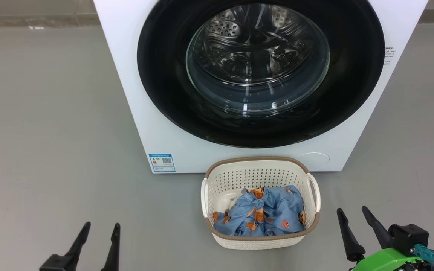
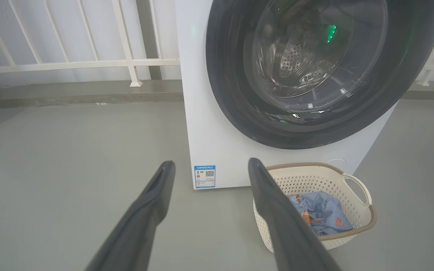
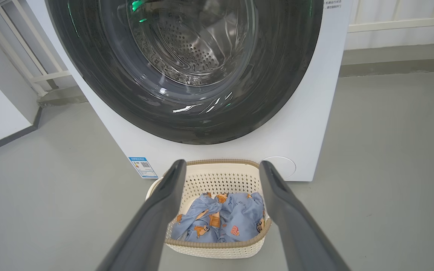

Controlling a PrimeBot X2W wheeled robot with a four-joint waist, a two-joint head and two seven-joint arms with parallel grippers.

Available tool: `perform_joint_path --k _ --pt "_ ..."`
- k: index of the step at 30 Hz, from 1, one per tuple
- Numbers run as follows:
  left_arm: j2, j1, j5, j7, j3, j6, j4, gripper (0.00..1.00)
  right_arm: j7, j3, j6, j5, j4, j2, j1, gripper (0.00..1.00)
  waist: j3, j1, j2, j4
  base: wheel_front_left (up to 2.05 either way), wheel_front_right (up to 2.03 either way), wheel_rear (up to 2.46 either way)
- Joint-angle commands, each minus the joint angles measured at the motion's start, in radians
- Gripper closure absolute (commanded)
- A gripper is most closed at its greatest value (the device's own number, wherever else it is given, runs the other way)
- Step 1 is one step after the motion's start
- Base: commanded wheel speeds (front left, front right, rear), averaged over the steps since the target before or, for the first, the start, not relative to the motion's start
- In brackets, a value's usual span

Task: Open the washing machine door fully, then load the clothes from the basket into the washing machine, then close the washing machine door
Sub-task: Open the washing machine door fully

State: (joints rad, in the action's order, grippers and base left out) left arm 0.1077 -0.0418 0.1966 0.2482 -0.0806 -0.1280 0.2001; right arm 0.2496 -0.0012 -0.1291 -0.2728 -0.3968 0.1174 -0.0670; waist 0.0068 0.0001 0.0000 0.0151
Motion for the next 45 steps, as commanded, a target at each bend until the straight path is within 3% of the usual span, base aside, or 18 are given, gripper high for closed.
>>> perform_joint_path --k 1,31,45 --pt "0.016 0.023 -0.009 0.014 0.035 -0.003 -0.022 0.0 0.012 0.023 -0.002 0.014 0.026 0.005 -0.021 0.0 0.001 0.0 0.0 0.0 0.35 0.35 -0.71" --pt "0.014 0.02 -0.022 0.014 0.032 -0.003 -0.021 0.0 0.012 0.036 -0.002 0.012 0.025 0.005 -0.024 0.0 -0.004 0.0 0.0 -0.004 1.08 1.08 -2.17" --pt "0.008 0.022 0.022 0.014 0.03 -0.003 -0.037 0.0 0.012 0.033 -0.002 0.01 0.027 0.004 -0.026 0.0 0.004 0.0 0.0 -0.003 0.8 0.8 -1.59"
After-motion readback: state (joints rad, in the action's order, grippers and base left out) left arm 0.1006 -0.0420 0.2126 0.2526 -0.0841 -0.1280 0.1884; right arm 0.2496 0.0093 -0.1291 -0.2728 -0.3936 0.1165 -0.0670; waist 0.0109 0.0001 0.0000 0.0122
